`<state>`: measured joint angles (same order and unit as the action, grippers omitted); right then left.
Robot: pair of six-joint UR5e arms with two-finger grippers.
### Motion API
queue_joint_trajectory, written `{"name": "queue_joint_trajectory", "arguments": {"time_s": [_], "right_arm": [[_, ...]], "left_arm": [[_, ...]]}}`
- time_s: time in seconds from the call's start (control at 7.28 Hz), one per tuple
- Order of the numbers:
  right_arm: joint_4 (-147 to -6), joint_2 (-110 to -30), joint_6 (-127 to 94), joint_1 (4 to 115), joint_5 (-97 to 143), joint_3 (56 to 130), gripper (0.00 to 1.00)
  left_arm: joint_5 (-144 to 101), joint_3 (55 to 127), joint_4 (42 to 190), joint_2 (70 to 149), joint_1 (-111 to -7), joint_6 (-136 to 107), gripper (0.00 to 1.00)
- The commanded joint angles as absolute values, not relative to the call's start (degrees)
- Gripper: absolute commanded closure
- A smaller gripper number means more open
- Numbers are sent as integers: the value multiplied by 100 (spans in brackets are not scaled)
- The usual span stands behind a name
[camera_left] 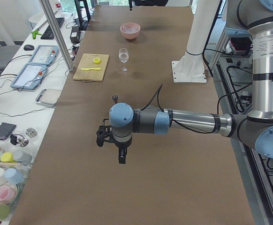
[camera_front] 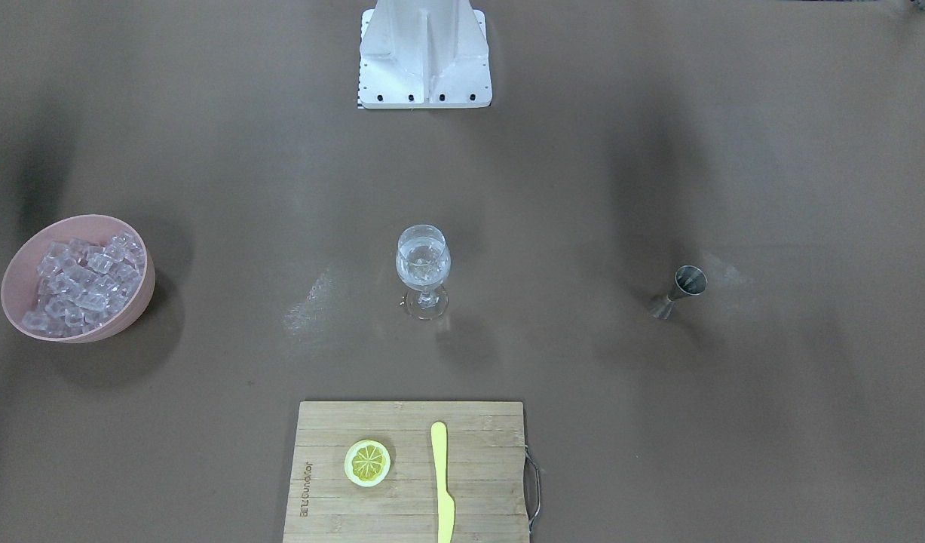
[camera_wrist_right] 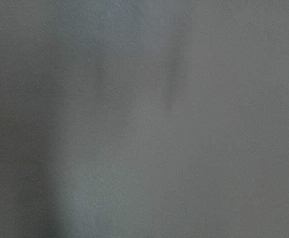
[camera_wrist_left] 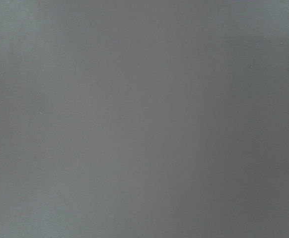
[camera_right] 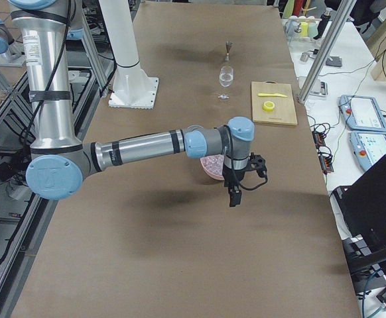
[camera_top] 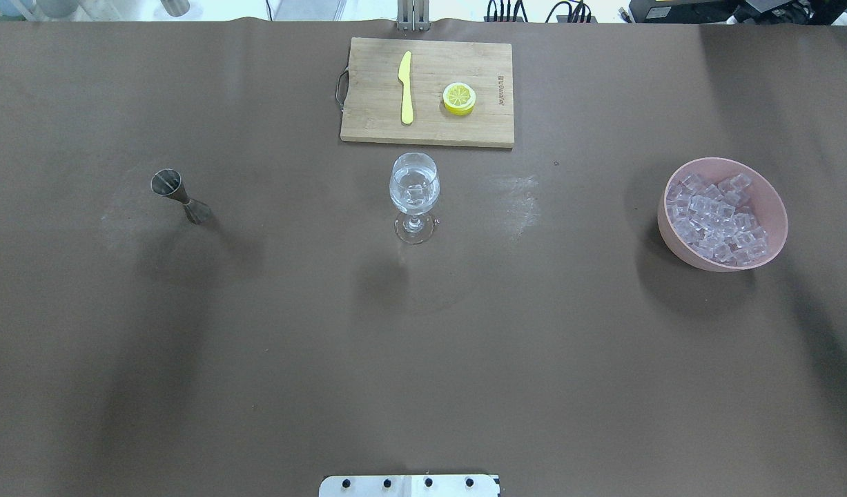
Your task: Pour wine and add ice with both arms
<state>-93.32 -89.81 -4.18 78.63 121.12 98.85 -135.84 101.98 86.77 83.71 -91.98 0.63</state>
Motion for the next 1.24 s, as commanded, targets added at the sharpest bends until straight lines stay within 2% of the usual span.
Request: {"name": "queue_joint_trajectory", "arguments": {"time_s": [0.0,0.82,1.1], "right_arm": [[-9316,-9465,-343,8286,12705,9905,0],[-9299,-9343,-387,8394,12542,10107,0],[-9308,-9228,-378,8394,12551,10413,0]], "left_arm": [[-13588,10195,8657,8358,-9193,535,2],[-13597,10160,8684,8393,-9202,545,2],[-13588,10160,8666,8394,-9202,545,2]]}}
